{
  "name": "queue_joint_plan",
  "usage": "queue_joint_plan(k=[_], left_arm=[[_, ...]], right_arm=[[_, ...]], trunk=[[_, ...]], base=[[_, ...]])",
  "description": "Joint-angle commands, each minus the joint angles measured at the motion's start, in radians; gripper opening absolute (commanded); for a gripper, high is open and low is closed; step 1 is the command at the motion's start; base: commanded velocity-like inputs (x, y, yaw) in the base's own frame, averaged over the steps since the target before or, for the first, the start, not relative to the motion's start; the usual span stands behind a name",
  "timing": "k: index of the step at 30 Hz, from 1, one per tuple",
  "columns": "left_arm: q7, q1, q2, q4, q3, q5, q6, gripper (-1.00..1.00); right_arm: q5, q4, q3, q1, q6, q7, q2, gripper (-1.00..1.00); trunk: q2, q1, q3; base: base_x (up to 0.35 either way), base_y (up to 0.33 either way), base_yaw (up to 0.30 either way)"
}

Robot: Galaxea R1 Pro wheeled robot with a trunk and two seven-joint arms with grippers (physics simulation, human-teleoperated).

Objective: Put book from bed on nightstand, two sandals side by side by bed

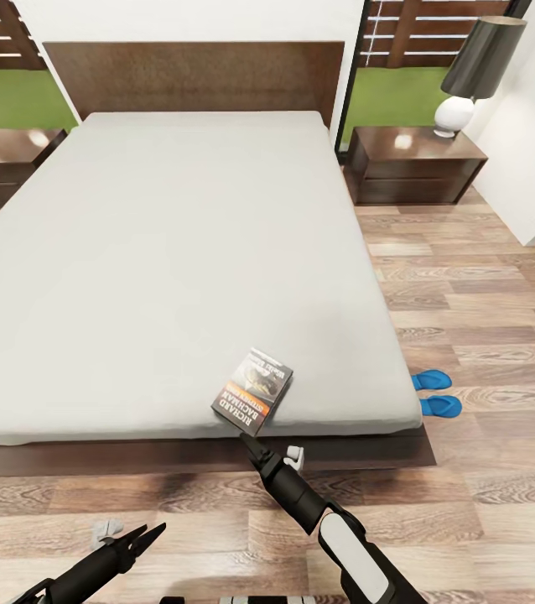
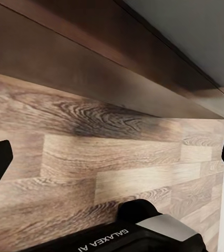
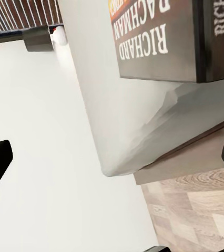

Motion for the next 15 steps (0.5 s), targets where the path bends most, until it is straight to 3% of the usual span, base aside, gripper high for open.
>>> queue_joint_plan(k=[1,15], left_arm=[[-0.003,-0.001,0.000,0.001,0.002,-0.001,-0.004,1.00],[-0.002,-0.001,-0.001,0.001,0.002,-0.001,-0.004,1.00]], right_arm=[[-0.011,0.000,0.000,0.000,0.007,0.002,0.000,1.00],[-0.011,0.001,0.000,0.000,0.007,0.002,0.000,1.00]], trunk=[[0.000,0.000,0.000],[-0.091,0.050,-0.041]], base=[[0.000,0.000,0.000],[0.000,0.000,0.000]])
